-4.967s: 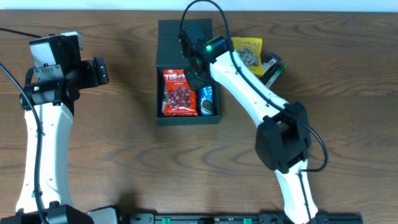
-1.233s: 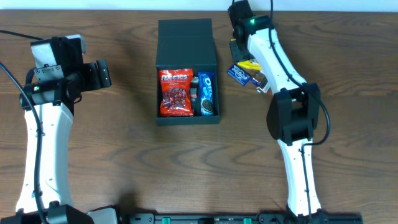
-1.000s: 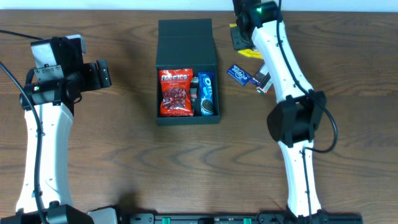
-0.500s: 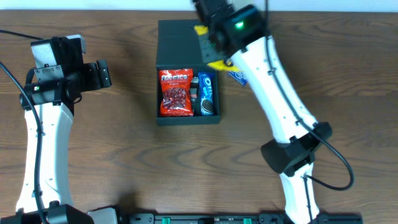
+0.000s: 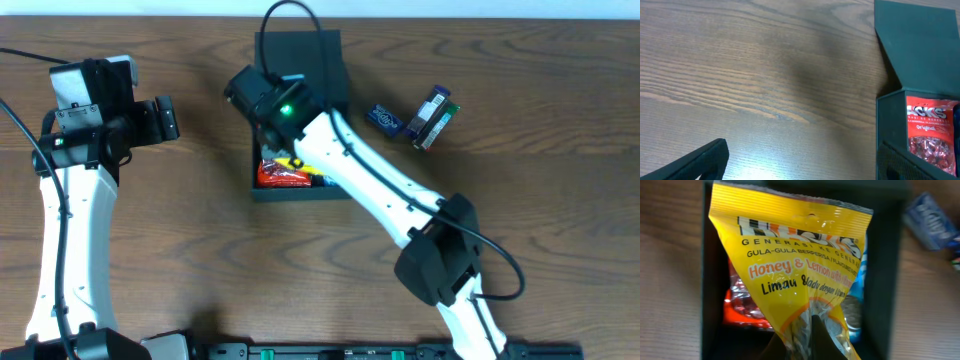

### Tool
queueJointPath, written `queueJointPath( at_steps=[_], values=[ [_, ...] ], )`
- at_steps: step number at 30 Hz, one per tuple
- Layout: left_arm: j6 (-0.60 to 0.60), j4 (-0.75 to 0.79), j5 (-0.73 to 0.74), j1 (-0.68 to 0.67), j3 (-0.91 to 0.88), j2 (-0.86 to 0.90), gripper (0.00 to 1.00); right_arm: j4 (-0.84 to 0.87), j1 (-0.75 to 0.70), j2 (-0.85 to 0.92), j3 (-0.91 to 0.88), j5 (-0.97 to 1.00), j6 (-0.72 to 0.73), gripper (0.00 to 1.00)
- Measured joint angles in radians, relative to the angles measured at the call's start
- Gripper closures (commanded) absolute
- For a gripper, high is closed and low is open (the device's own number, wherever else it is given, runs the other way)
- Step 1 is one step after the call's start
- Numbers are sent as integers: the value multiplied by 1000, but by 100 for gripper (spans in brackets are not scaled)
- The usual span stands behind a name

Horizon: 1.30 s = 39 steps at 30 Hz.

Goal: Pack container
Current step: 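Carry the yellow bag left and lower it into the box's left side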

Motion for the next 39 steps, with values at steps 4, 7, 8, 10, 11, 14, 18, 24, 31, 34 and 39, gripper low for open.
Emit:
queueJointPath(
  at_steps=[4,7,8,10,11,14,18,24,31,34,39],
  values=[
    [0,1,2,0,0,0,5,77,30,0,-70,1,21,99],
    [0,1,2,0,0,0,4,110,37,0,-107,1,45,98],
    [0,1,2,0,0,0,5,129,36,0,-119,2,49,98],
    [0,1,2,0,0,0,5,162,36,0,-140,5,56,99],
    [0,0,2,0,0,0,5,176,36,0,-148,6,60,99],
    [0,0,2,0,0,0,5,203,37,0,-161,9,65,59],
    [0,0,2,0,0,0,5,213,37,0,-171,11,60,27],
    [0,0,2,0,0,0,5,229,36,0,-161,16,-35,16],
    [0,0,2,0,0,0,5,176,22,-20,-44,14,-144,43],
    [0,1,2,0,0,0,5,175,-24,-103,-28,-54,-229,98],
    [0,1,2,0,0,0,5,169,-164,-199,-10,-393,-417,99]
  ],
)
